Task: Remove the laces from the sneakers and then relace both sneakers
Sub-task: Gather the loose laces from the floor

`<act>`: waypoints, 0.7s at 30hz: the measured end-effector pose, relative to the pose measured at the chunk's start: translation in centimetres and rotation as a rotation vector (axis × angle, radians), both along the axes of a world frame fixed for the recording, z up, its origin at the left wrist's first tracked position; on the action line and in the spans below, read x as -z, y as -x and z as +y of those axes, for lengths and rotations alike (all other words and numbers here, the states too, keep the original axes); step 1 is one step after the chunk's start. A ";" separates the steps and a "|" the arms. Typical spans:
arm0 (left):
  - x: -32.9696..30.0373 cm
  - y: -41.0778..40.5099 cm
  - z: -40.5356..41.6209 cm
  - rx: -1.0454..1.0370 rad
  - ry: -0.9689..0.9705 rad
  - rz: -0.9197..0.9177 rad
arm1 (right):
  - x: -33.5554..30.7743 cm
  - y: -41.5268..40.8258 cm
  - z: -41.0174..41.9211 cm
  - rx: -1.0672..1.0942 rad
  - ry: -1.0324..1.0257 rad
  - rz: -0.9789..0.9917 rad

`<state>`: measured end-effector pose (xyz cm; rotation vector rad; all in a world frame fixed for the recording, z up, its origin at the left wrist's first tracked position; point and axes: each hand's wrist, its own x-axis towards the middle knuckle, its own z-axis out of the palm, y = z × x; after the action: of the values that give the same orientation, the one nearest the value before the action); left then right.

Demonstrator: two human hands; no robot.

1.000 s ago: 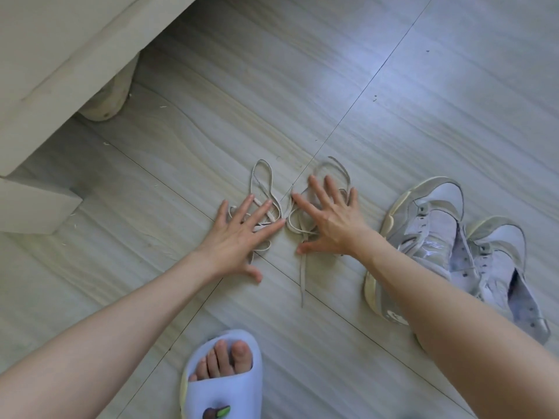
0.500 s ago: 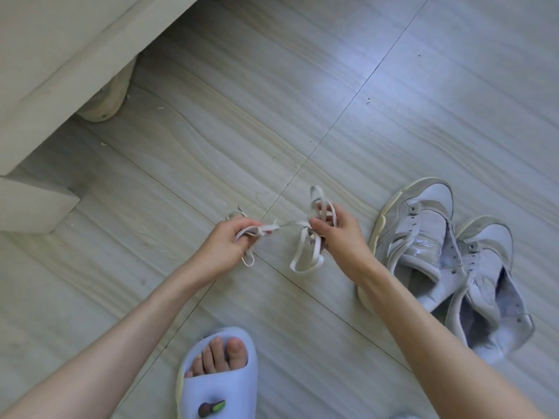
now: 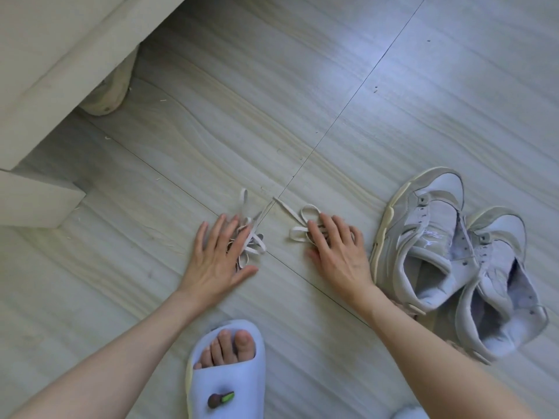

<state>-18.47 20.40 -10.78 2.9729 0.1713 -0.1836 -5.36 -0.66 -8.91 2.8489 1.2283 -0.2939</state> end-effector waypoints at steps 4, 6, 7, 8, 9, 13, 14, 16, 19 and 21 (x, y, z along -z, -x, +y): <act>0.0 -0.9 -0.7 0.090 -0.106 -0.201 | -0.6 -0.2 0.9 0.037 -0.078 0.037; -0.7 -1.9 -0.9 0.062 -0.067 -0.192 | -0.9 -0.1 1.4 0.186 -0.135 0.230; -1.2 -2.3 -1.0 0.034 -0.024 -0.174 | -0.9 0.0 1.5 0.275 -0.159 0.321; -2.0 -2.7 -1.2 0.002 0.030 -0.153 | -1.1 0.1 1.6 0.387 -0.196 0.456; -2.9 -3.0 -1.4 -0.030 0.087 -0.146 | -1.7 0.1 1.8 0.493 -0.243 0.591; -7.1 -3.9 -2.2 -0.160 0.331 -0.165 | -6.2 -0.2 2.4 0.599 -0.384 0.707; -8.4 -4.2 -2.3 -0.199 0.391 -0.174 | -7.6 -0.5 2.4 0.608 -0.402 0.711; -11.5 -5.2 -2.5 -0.290 0.472 -0.276 | -11.2 -1.2 2.6 0.653 -0.441 0.736; -17.2 -6.5 -3.0 -0.460 0.644 -0.388 | -17.1 -2.2 2.7 0.670 -0.460 0.733; -20.8 -6.7 -3.1 -0.505 0.753 -0.474 | -21.3 -2.6 2.7 0.671 -0.466 0.729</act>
<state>-11.79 17.27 10.06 2.0677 0.6167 0.4204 -2.79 2.05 12.42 3.6376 0.2912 -1.3024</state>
